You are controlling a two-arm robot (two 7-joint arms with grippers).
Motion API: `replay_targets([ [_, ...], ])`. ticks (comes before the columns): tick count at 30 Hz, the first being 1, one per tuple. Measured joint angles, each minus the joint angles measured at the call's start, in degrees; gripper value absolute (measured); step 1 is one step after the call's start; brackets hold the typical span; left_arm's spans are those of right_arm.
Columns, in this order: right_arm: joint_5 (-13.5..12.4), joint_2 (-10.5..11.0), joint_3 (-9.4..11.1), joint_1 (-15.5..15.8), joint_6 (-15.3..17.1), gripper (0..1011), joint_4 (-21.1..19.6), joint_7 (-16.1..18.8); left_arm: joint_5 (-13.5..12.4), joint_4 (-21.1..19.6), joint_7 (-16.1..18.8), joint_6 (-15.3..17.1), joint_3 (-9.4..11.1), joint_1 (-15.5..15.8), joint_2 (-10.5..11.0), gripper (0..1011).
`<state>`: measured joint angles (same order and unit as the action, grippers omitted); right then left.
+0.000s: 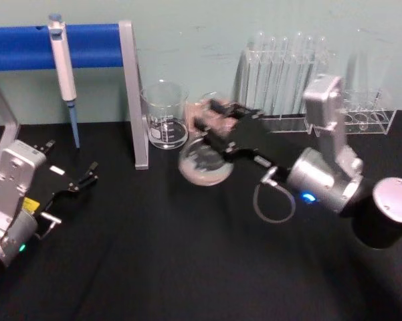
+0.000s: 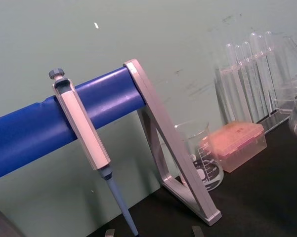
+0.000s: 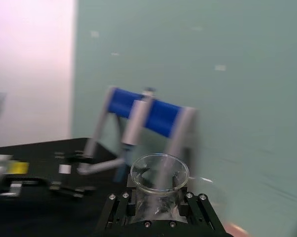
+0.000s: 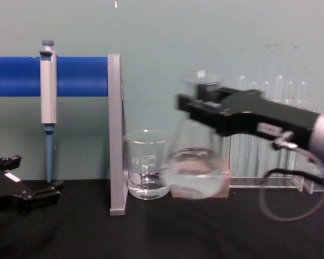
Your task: Grasp the erlenmeyer flask with one hand, shake it three times, then place it back.
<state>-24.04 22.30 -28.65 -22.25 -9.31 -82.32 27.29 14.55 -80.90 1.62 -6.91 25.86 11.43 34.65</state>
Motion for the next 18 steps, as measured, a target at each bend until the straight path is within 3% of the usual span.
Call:
replay_targets([
  [8, 2.1, 2.4, 6.1, 4.8, 1.3, 453, -3.9, -8.3, 0.0, 0.0, 0.0, 0.0, 0.0, 0.0, 0.0, 1001],
  [14, 3.7, 3.3, 10.5, 9.1, 2.7, 456, -7.2, -14.5, 0.0, 0.0, 0.0, 0.0, 0.0, 0.0, 0.0, 1001],
  [18, 4.3, 3.4, 12.6, 11.0, 3.3, 453, -8.4, -16.8, 0.0, 0.0, 0.0, 0.0, 0.0, 0.0, 0.0, 1001],
])
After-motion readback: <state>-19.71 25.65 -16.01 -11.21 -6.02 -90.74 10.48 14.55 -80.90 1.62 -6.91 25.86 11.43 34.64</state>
